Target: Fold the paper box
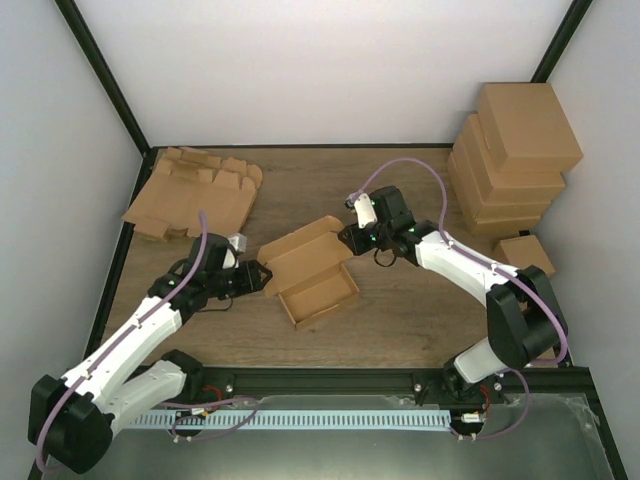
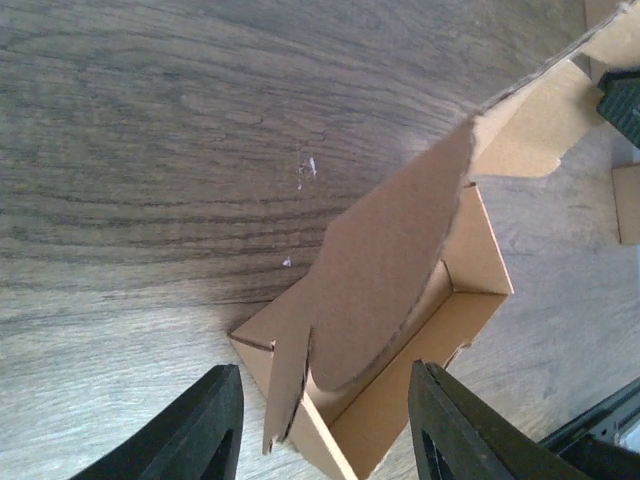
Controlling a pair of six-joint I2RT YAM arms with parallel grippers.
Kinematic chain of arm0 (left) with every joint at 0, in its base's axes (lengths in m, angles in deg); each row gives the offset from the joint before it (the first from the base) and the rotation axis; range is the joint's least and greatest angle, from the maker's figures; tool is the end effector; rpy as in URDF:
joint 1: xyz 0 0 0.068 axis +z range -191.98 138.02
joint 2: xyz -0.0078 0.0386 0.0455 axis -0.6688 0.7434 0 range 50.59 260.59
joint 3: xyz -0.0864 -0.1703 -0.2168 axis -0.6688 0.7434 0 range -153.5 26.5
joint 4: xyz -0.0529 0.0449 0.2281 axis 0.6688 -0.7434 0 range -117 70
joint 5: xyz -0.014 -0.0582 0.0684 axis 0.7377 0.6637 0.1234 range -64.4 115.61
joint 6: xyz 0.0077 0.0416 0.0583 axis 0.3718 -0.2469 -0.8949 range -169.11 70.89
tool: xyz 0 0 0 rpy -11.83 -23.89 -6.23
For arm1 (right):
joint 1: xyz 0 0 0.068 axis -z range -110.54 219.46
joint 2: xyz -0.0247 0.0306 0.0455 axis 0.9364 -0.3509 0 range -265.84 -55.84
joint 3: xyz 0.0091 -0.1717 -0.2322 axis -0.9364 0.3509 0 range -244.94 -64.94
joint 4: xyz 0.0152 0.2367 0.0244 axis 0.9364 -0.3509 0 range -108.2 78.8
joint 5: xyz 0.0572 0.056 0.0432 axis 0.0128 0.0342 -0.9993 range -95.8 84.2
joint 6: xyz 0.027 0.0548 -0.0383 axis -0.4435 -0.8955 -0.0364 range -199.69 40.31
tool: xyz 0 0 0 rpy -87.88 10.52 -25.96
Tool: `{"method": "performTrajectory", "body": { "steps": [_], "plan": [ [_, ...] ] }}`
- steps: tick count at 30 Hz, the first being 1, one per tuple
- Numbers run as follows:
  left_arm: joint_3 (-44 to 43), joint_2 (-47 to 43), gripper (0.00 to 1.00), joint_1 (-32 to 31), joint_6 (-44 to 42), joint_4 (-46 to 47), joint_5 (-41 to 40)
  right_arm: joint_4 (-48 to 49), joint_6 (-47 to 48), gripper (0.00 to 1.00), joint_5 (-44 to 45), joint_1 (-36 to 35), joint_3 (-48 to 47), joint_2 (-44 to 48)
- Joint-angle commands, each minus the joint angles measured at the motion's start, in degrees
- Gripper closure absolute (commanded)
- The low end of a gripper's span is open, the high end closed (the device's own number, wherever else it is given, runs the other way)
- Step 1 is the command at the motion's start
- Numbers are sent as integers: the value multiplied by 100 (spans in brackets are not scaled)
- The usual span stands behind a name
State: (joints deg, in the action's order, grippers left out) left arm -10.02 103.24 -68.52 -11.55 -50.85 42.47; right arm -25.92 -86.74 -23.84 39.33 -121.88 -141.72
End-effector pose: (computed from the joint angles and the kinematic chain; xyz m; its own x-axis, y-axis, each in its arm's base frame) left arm 0.1420 -0.0903 0.2373 -0.8871 -0.2089 -0.4116 0.0808 0.8077 -0.5840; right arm 0.2643 0.1747 0.2490 -0.6751 -0.2567 -0.6917 -0.5926 0.7471 0.3011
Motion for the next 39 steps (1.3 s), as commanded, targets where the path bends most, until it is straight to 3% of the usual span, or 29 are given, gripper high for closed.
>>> {"method": "performTrajectory", "body": {
  "steps": [1,4,7,12,18,19,22,29,34,39],
  "plan": [
    [95,140,56,5,122,266,139,-202,163,83,-59,25,-336,-35],
    [87,191,67,-14,146,292,139,-268,197,87,-48,24,-369,-10],
    [57,232,75,-33,150,265,93,-338,195,99,-16,25,-403,0],
    [-19,364,85,-67,145,204,26,-330,106,99,86,16,-346,129],
    [-165,598,88,-113,33,207,-154,-331,63,99,106,-35,-309,217],
    [-243,642,87,-108,-21,155,-237,-334,57,99,118,-41,-300,223],
    [-524,608,70,-106,-217,-203,-610,-339,63,99,153,-46,-291,213],
    [-976,773,49,-89,-515,-796,-1270,-331,98,99,182,-46,-276,157],
    [-901,991,48,-89,-562,-526,-1047,-347,111,99,186,-41,-282,147],
    [-994,1186,59,-93,-631,-383,-966,-379,133,99,190,-44,-299,151]
  ]
}}
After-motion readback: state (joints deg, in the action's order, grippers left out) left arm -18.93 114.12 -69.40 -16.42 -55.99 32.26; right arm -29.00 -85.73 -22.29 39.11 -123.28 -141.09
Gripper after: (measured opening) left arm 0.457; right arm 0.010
